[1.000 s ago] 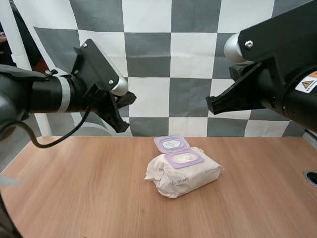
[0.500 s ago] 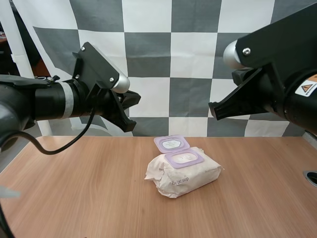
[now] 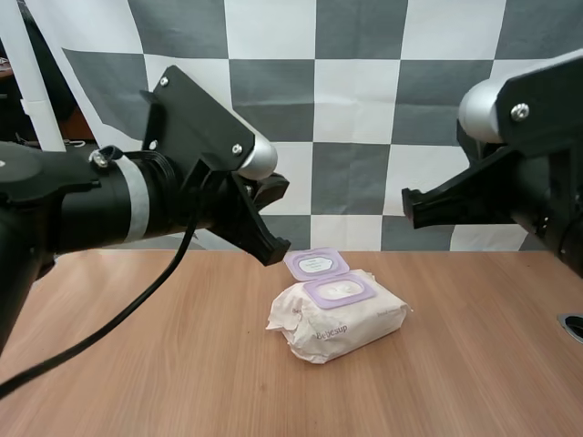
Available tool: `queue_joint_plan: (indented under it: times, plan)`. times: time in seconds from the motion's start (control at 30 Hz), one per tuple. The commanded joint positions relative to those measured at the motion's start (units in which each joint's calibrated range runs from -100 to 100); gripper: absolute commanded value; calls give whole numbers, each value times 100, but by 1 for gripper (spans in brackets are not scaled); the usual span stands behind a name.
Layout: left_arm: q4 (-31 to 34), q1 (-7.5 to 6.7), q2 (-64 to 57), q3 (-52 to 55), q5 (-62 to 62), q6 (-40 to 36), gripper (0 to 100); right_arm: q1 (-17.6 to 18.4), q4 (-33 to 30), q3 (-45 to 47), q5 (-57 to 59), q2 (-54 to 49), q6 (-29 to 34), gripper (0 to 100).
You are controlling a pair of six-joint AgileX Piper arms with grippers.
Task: Open the wet wipes lid
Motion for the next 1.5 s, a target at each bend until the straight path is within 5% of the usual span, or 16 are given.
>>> queue_joint_plan:
  times: [0.0,0.27,0.43,0.6,0.97,1.47]
  plan:
    - [257,-40,-446,148,-1726,-443,0,-5,-5,279,-135,-130,152,0]
    - [360,-40,-1687,926,-3236,-1157,0,-5,-44,1254,-1203,-386,169,0]
    - [360,-40,-2310,1672,-6033,-1967,0,-5,-119,1776,-1720,-386,169,0]
    - [398,-40,-2860,2566,-8119,-1866,0,-36,-129,2264,-2376,-386,169,0]
    - [872,-40,-3844,4395,-7867,-1899,0,-277,87,3499,-3139,-386,169,0]
    - [893,29,-3882,4395,-7672,-2607,0,-277,659,4534,-3477,-386,169,0]
